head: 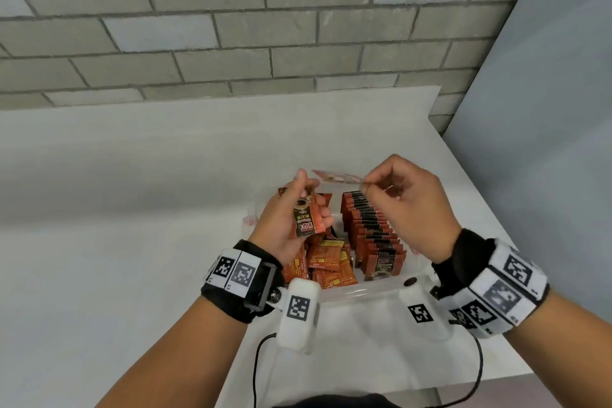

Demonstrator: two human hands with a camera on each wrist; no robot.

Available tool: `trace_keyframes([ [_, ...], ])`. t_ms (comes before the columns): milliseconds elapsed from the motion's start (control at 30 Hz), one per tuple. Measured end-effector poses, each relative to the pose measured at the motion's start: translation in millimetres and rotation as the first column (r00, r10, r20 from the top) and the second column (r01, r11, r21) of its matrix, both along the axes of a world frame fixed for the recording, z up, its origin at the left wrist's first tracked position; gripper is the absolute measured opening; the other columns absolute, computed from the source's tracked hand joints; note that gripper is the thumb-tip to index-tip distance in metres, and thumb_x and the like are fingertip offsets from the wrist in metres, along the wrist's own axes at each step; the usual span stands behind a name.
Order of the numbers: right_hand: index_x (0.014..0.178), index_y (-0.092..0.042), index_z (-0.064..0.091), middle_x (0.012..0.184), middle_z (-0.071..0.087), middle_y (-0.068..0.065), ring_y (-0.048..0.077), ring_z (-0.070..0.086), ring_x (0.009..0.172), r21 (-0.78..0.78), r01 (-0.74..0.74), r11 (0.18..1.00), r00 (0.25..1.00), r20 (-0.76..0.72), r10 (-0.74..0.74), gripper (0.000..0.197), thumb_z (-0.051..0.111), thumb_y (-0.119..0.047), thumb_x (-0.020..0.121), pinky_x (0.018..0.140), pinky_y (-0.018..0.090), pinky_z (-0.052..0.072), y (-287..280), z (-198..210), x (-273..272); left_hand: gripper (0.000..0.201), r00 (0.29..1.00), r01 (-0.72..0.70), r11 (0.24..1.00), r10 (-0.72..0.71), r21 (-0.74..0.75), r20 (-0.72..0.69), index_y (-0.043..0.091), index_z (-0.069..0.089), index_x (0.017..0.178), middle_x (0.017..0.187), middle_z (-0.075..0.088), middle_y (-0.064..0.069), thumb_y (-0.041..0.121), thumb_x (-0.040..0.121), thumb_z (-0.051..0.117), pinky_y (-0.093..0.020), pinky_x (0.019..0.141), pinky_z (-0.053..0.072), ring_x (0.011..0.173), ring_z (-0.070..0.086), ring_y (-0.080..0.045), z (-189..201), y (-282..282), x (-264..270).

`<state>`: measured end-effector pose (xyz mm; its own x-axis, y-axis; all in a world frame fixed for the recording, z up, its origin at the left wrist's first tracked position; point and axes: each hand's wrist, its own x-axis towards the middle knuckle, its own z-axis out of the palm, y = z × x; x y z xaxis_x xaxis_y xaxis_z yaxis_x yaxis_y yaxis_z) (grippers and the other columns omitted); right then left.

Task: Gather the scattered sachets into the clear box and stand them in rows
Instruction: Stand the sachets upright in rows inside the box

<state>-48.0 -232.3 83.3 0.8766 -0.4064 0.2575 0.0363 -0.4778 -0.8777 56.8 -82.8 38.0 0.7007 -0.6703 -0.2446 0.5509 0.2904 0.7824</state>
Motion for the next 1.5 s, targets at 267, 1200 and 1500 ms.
trace_keyframes([
  [267,0.079,-0.012,0.071,0.078,0.067,-0.003,0.012,0.06,0.073,-0.462,-0.163,0.872,0.987,-0.083,0.141,0.009,0.072,-0.003,0.079,0.068,0.029,0.051,-1.5,-12.7,-8.9,0.03,0.996,-0.028,0.999,0.031,-0.04,0.08,0.007,0.063,0.108,0.095,0.067,-0.016,0.003,0.078,0.068,-0.034,0.065,0.057,0.085,0.067,-0.03,9.1,-2.5,8.9],
  [1200,0.091,-0.021,0.061,0.072,0.066,-0.01,0.002,0.058,0.062,-0.365,-0.403,0.839,0.745,-0.663,0.069,0.004,0.058,-0.018,0.092,0.06,0.018,0.044,-38.2,-12.1,-29.5,0.016,0.971,-0.192,0.978,0.178,0.082,0.158,0.01,0.059,0.108,0.081,0.063,-0.009,0.009,0.092,0.059,-0.036,0.068,0.059,0.069,0.063,-0.024,0.7,10.6,18.2],
  [1500,0.086,-0.024,0.066,0.09,0.065,-0.01,0.011,0.057,0.081,-0.554,-0.571,0.606,0.669,-0.741,-0.047,0.013,0.054,-0.022,0.092,0.082,0.025,0.036,-31.2,-41.9,-26.7,0.026,0.978,-0.196,0.976,0.189,0.092,0.083,0.005,0.056,0.116,0.085,0.064,-0.009,0.02,0.094,0.058,-0.035,0.066,0.059,0.065,0.065,-0.021,1.6,8.8,6.6],
])
